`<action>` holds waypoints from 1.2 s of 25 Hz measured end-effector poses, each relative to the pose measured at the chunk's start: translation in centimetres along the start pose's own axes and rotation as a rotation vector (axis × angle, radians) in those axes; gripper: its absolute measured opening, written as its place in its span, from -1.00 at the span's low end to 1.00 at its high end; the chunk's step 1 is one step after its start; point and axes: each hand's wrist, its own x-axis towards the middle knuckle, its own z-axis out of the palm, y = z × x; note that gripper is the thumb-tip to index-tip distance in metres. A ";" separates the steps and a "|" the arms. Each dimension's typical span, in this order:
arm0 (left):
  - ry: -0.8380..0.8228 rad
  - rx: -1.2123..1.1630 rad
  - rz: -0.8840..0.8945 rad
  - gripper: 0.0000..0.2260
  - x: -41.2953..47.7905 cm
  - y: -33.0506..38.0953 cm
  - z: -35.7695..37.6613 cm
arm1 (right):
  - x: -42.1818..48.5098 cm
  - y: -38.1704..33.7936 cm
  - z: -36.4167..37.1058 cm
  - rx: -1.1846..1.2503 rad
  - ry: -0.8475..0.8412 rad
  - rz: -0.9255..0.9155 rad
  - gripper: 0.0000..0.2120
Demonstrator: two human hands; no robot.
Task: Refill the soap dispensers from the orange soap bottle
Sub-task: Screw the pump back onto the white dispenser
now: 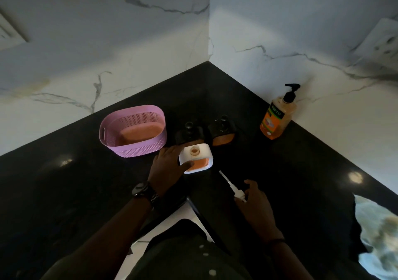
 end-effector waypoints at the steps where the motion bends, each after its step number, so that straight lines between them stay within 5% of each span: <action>1: -0.013 -0.012 -0.001 -0.40 0.1 0.3 -0.4 | -0.2 -0.4 -0.3 0.064 0.035 -0.007 -0.37; 7: -0.063 -0.071 -0.012 -0.50 1.0 0.5 -1.9 | -1.2 -7.3 -4.5 0.372 0.184 -0.183 -0.71; 18: -0.057 0.012 -0.038 -0.52 1.1 0.6 -2.3 | 0.9 -16.4 -6.5 -0.242 0.082 -0.531 -0.69; 30: -0.018 0.037 -0.072 -0.51 0.8 0.9 -2.1 | 4.1 -20.0 -3.2 -0.485 -0.106 -0.724 -0.65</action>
